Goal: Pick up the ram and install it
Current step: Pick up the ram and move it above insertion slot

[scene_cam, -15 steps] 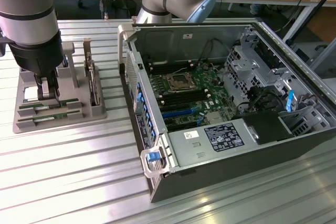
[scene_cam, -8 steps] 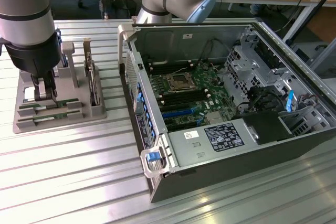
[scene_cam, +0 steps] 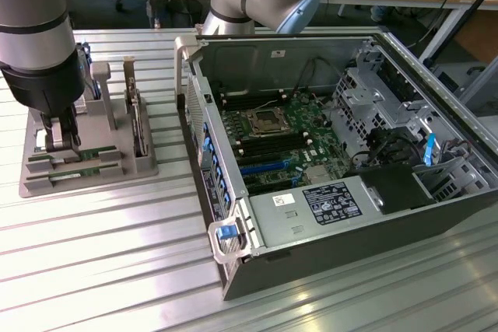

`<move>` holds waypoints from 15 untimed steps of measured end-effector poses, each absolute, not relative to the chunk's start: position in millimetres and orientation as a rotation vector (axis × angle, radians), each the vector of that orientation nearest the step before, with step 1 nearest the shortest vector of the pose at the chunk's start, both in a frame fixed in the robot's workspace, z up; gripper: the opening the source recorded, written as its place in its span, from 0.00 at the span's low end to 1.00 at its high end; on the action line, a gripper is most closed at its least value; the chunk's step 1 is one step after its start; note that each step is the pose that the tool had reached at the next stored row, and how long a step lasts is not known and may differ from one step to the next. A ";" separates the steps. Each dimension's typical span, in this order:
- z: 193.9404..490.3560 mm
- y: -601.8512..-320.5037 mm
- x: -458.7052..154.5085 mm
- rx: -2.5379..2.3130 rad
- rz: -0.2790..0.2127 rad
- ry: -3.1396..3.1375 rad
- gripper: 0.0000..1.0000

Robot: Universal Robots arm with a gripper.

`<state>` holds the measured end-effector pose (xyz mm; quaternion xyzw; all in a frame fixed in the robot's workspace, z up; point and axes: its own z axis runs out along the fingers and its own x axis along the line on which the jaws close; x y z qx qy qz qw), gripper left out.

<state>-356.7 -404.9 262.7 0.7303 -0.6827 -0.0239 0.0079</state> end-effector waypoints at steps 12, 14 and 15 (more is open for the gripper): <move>251.5 -404.9 -352.7 2.283 -0.075 -2.133 0.36; 250.3 -404.9 -352.7 2.283 -0.075 -2.133 0.36; 249.7 -404.9 -352.7 2.283 -0.075 -2.133 0.36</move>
